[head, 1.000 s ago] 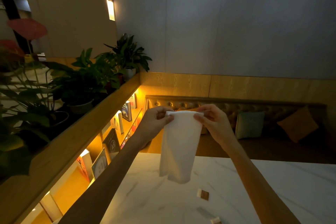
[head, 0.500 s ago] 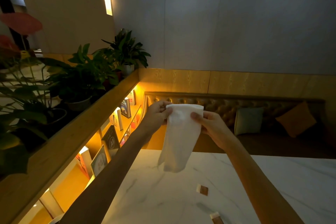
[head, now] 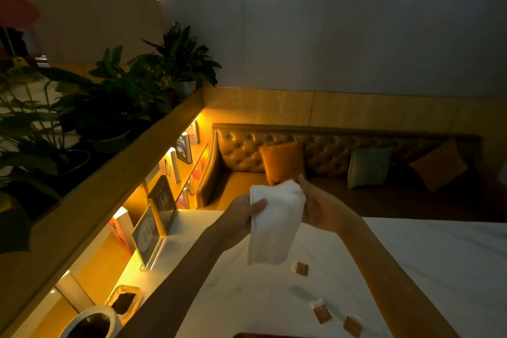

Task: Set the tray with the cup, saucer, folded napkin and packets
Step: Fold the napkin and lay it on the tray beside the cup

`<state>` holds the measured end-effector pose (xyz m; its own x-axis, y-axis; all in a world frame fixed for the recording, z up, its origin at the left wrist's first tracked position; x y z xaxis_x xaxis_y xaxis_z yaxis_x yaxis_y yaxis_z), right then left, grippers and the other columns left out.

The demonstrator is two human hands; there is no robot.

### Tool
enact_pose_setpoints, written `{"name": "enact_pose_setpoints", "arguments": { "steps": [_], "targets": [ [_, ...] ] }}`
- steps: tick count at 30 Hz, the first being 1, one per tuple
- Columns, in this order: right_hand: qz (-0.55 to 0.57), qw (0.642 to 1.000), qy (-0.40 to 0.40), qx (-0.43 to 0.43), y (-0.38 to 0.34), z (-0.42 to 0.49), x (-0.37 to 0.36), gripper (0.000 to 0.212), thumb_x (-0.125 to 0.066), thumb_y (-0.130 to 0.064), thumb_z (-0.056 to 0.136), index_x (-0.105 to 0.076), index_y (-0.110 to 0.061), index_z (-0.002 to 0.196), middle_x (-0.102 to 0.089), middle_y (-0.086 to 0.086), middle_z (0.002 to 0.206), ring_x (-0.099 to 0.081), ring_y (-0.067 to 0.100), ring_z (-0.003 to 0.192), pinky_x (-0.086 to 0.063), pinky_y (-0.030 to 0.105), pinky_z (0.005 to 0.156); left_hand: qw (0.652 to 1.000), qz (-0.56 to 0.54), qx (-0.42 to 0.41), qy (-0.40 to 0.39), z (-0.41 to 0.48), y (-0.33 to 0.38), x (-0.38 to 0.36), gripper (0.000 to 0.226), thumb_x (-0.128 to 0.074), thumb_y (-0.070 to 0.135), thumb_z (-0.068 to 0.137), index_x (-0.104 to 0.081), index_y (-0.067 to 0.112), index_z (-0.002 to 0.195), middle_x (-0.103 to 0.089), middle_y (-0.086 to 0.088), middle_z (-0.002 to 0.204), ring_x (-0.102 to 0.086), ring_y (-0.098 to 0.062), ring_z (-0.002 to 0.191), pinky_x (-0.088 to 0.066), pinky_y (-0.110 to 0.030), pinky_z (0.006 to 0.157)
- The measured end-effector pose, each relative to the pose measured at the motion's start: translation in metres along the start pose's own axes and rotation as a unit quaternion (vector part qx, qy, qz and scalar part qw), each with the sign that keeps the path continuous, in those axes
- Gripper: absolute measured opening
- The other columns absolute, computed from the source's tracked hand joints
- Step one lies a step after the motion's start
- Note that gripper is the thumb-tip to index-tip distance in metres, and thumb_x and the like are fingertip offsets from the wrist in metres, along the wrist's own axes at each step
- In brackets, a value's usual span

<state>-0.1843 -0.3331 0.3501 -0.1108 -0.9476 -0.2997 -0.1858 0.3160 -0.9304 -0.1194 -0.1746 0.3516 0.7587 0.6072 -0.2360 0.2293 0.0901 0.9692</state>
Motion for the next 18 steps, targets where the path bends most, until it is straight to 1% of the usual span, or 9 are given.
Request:
{"name": "enact_pose_setpoints", "arguments": {
  "steps": [2,3,4,6,7,10,13,15,18],
  "targets": [
    [-0.009,0.999,-0.028,-0.029,0.027,-0.004,0.001,0.058,-0.061,-0.049,0.086,-0.055,-0.013,0.132,-0.056,0.023,0.134,-0.055,0.038,0.124,-0.049,0.045,0.101,1.000,0.000,0.008,0.020,0.000,-0.005,0.010,0.042,-0.058,0.021,0.094,-0.047,0.010,0.133,-0.063,-0.010,0.123,-0.066,-0.023,0.109,-0.059,-0.033,0.083],
    [-0.013,0.999,-0.038,-0.025,0.035,-0.005,0.000,0.061,-0.069,-0.043,0.083,-0.053,-0.013,0.133,-0.056,0.023,0.134,-0.057,0.038,0.122,-0.052,0.044,0.098,1.000,0.001,0.015,0.020,0.000,-0.008,0.013,0.041,-0.056,0.019,0.095,-0.046,0.010,0.134,-0.061,-0.011,0.125,-0.064,-0.024,0.112,-0.058,-0.034,0.086],
    [-0.010,0.999,-0.045,-0.014,0.038,-0.005,0.000,0.062,-0.073,-0.033,0.082,-0.050,-0.015,0.136,-0.054,0.022,0.135,-0.056,0.038,0.122,-0.052,0.046,0.098,1.000,0.000,0.024,0.015,0.000,-0.010,0.015,0.039,-0.055,0.018,0.095,-0.047,0.011,0.133,-0.061,-0.011,0.125,-0.063,-0.026,0.113,-0.058,-0.036,0.088],
    [0.003,0.999,-0.050,0.016,0.033,-0.005,0.000,0.063,-0.070,-0.016,0.084,-0.043,-0.020,0.141,-0.052,0.019,0.138,-0.052,0.042,0.126,-0.047,0.053,0.101,0.999,-0.006,0.041,-0.013,0.001,-0.011,0.015,0.034,-0.054,0.016,0.096,-0.050,0.015,0.130,-0.063,-0.010,0.124,-0.065,-0.027,0.113,-0.058,-0.040,0.089],
    [0.004,0.999,-0.043,0.027,0.028,-0.004,0.000,0.065,-0.070,-0.012,0.084,-0.042,-0.021,0.142,-0.052,0.018,0.138,-0.052,0.042,0.126,-0.046,0.055,0.101,0.998,-0.006,0.047,-0.028,0.002,-0.009,0.015,0.034,-0.054,0.015,0.096,-0.049,0.017,0.130,-0.063,-0.010,0.124,-0.065,-0.028,0.113,-0.058,-0.042,0.090],
    [-0.018,0.998,-0.003,0.057,0.011,-0.002,0.002,0.064,-0.070,-0.010,0.083,-0.044,-0.019,0.141,-0.058,0.014,0.134,-0.058,0.038,0.121,-0.051,0.051,0.096,0.996,0.030,0.062,-0.056,0.005,0.001,0.016,0.042,-0.052,0.015,0.097,-0.042,0.019,0.137,-0.058,-0.010,0.131,-0.061,-0.029,0.119,-0.052,-0.049,0.099],
    [-0.020,0.997,0.001,0.078,0.003,0.000,-0.002,0.055,-0.066,-0.008,0.087,-0.048,-0.019,0.139,-0.060,0.013,0.133,-0.059,0.037,0.120,-0.053,0.050,0.094,0.992,0.075,0.073,-0.070,0.009,0.008,0.015,0.045,-0.051,0.013,0.098,-0.038,0.023,0.140,-0.053,-0.007,0.135,-0.055,-0.029,0.125,-0.046,-0.052,0.105],
    [-0.018,0.997,0.001,0.080,0.002,0.001,-0.002,0.055,-0.064,-0.005,0.088,-0.047,-0.017,0.139,-0.059,0.014,0.133,-0.058,0.037,0.120,-0.050,0.051,0.096,0.993,0.048,0.082,-0.071,0.010,0.010,0.017,0.047,-0.050,0.008,0.097,-0.037,0.022,0.140,-0.051,-0.009,0.136,-0.053,-0.031,0.126,-0.046,-0.052,0.106],
    [-0.001,0.997,-0.001,0.077,0.003,0.003,-0.003,0.054,-0.062,-0.004,0.088,-0.047,-0.017,0.139,-0.059,0.016,0.132,-0.058,0.038,0.121,-0.049,0.052,0.097,0.994,-0.011,0.084,-0.072,0.012,0.012,0.021,0.049,-0.048,0.004,0.095,-0.036,0.018,0.140,-0.050,-0.012,0.135,-0.054,-0.033,0.124,-0.051,-0.049,0.101]
  ]
}}
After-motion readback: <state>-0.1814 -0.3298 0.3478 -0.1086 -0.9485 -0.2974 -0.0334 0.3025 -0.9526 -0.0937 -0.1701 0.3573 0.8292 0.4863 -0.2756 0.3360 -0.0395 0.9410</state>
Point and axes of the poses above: each hand's wrist, its own z-axis towards the middle knuckle, its own x-axis out of the back of the hand, y = z × x, the point moved 7 cm from there along z, towards the middle knuckle
